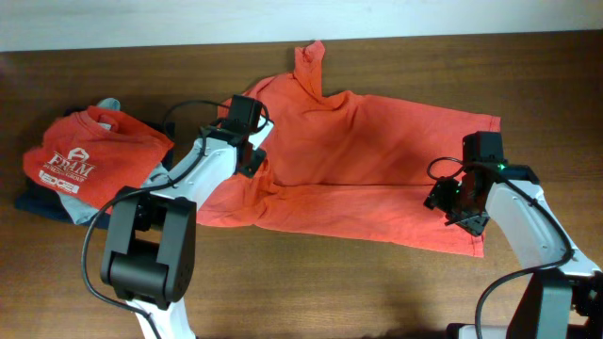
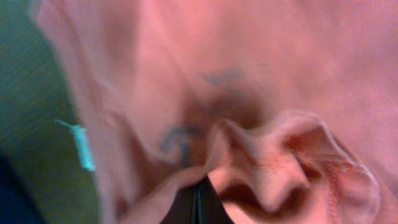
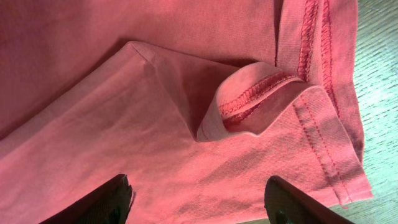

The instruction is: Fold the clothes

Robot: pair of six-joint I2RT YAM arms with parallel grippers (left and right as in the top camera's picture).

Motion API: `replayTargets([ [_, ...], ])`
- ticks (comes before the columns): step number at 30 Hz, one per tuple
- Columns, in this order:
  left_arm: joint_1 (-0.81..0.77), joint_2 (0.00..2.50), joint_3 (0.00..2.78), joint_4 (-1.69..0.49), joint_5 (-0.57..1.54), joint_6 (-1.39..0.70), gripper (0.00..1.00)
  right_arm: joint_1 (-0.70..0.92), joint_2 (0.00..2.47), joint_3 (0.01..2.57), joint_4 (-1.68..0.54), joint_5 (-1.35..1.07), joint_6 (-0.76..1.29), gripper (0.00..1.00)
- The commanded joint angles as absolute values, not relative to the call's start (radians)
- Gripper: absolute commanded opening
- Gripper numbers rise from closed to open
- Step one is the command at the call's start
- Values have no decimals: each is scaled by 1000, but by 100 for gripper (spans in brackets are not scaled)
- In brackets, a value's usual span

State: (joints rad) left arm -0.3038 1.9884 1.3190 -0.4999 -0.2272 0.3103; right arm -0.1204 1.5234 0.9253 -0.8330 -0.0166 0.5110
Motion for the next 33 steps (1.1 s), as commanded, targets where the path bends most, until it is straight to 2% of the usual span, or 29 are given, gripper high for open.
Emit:
replayTargets([
  [1,-303,1997,1322,-424,-331,301,0,-125,1514,943,-829,-14,505,74],
  [7,-302,1997,1379,-399,-345,309,0,-125,1514,943,-831,-15,505,74],
  [9,-302,1997,1412,-399,-373,308,4,-125,1514,943,-831,-15,505,74],
  [12,-305,1996,1470,-549,-362,284,11,-125,1514,943,-835,-15,504,74],
  [14,-306,1996,1496,-693,-355,195,13,-125,1514,943,-841,-15,504,74],
  [17,-304,1997,1501,-873,-313,50,12,-125,1514,943,-842,-15,505,74],
  [20,-296,1998,1467,-947,-150,15,5,-125,1514,943,-842,-15,505,74],
  [33,-297,2036,1290,-691,-138,56,4,-125,1514,943,-844,-15,505,74],
])
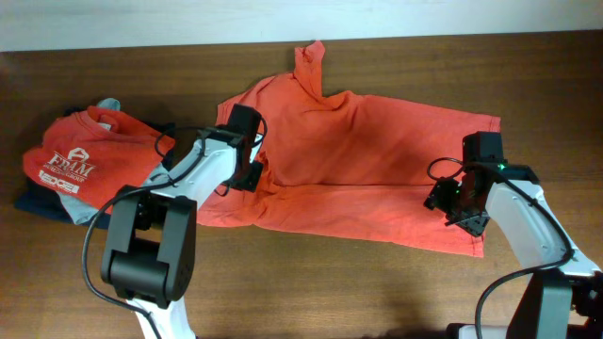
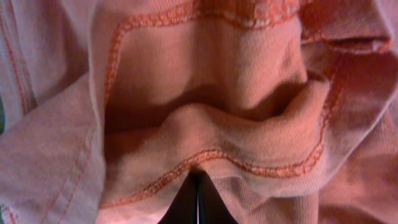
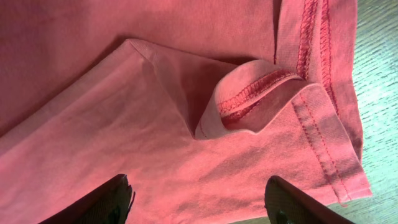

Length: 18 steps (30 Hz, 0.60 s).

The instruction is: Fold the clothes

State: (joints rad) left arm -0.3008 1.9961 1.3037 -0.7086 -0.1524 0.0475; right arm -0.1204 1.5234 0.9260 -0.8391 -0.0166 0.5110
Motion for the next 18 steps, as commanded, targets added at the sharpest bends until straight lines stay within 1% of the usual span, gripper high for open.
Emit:
replayTargets([
  [1,-296,2047,1290,-685,-139,67,3,-125,1514,943,-846,-15,505,74],
  [9,-299,2073,1304,-575,-255,84,1,-125,1514,943,-846,-14,504,74],
  [16,-299,2044,1360,-589,-276,87,1,-125,1514,943,-846,-14,504,74],
  [18,-299,2043,1374,-577,-313,107,0,-125,1514,943,-843,-14,504,74],
])
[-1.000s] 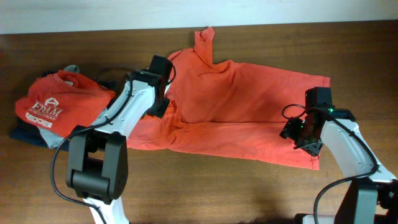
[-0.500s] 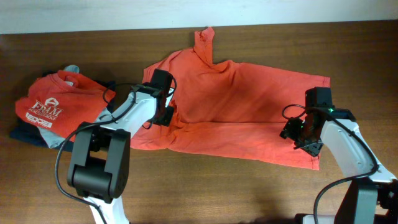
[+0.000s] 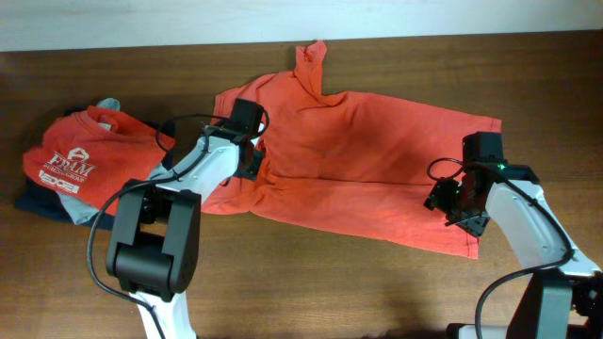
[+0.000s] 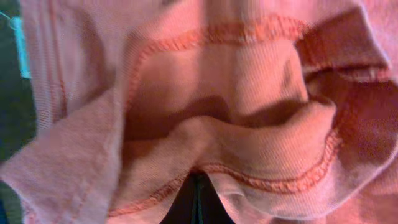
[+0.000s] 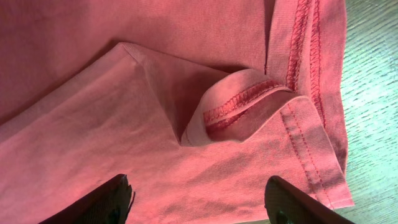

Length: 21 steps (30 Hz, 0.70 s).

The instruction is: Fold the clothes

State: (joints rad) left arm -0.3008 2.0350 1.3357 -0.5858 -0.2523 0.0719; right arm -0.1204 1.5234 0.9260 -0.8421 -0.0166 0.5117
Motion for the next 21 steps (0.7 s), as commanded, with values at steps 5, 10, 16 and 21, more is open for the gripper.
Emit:
replayTargets([
  [5,-298,2043,1388,-544,-379,107,1,-125,1516,942,-859,-11,501,74],
  [10,-299,2043,1406,-484,-455,120,2,-125,1533,939,-905,-12,502,78],
  [16,-300,2032,1485,-642,-441,139,6,-125,1568,939,-968,-39,505,80],
  [21,-300,2019,1520,-839,-300,72,13,-125,1579,931,-989,-44,501,80],
])
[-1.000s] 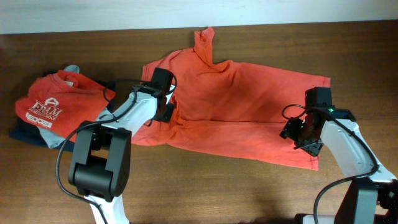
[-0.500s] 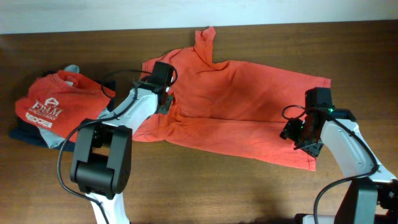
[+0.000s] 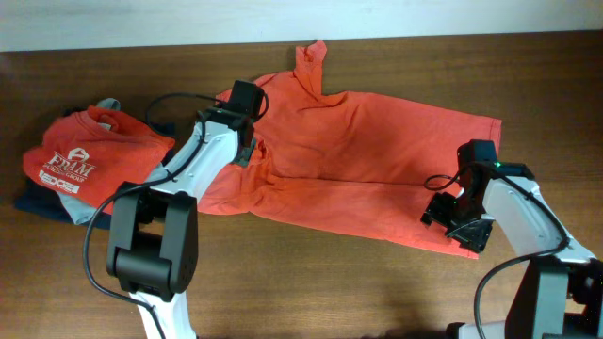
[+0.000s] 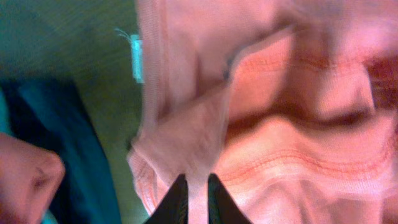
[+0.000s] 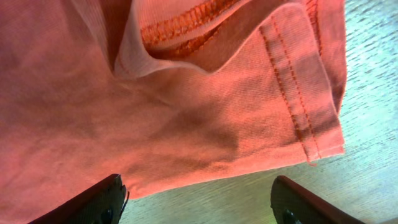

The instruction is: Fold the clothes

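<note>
The orange shirt (image 3: pixel 377 141) lies spread across the brown table (image 3: pixel 320 292), with a sleeve pointing to the far edge. My left gripper (image 3: pixel 250 149) is at the shirt's left part, near the neck. In the left wrist view my left gripper (image 4: pixel 197 177) is shut on a pinch of the orange cloth (image 4: pixel 292 162), the jaws a sliver apart. My right gripper (image 3: pixel 459 231) hangs open over the shirt's near right corner. In the right wrist view my right gripper (image 5: pixel 199 202) straddles the hem's edge, below a curled-over hem fold (image 5: pixel 186 28).
A stack of folded clothes (image 3: pixel 80 160) sits at the table's left, an orange printed shirt on top of dark blue ones. Its dark blue cloth (image 4: pixel 37 124) shows close to the left gripper. A pale wall runs along the far edge.
My left gripper has moved toward the far edge with its pinch of cloth, and the folded stack has come into its view. My right gripper, still open, has moved nearer, over the hem's edge.
My left gripper was shut on bunched cloth near the neck throughout, first farther back, then nearer, and now farther back again. The shirt's left side has shifted left. My right gripper stayed open over the hem fold, then came to the hem's corner.
</note>
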Robot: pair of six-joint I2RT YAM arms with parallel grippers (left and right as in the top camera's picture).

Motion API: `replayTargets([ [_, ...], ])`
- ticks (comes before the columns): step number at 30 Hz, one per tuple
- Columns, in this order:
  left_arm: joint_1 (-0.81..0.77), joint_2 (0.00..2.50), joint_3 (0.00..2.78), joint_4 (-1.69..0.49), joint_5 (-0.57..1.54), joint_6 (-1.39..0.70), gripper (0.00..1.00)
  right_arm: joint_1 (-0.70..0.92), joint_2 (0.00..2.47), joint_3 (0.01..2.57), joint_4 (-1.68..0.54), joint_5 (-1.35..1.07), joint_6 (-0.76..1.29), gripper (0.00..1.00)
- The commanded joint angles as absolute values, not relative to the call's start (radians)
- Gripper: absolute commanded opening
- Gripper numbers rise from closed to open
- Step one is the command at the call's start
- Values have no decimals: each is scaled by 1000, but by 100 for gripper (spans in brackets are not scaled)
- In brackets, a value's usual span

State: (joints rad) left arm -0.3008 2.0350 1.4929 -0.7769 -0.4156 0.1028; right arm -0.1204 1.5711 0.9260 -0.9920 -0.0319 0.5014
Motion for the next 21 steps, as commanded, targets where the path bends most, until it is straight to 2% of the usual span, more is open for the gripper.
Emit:
replayTargets([
  [1,-300,2019,1519,-859,-244,72,13,-125,1579,930,-986,-45,501,80],
  [4,-300,2026,1498,-881,-157,98,13,-125,1579,930,-988,-45,501,80],
  [9,-293,2027,1445,-905,-164,105,15,-130,1579,929,-1008,-45,467,83],
  [15,-258,2025,1442,-1071,-232,-5,15,-216,1579,921,-1074,-83,458,82],
  [21,-184,2025,1422,-1098,-218,-67,29,-313,1579,813,-987,-157,487,68],
])
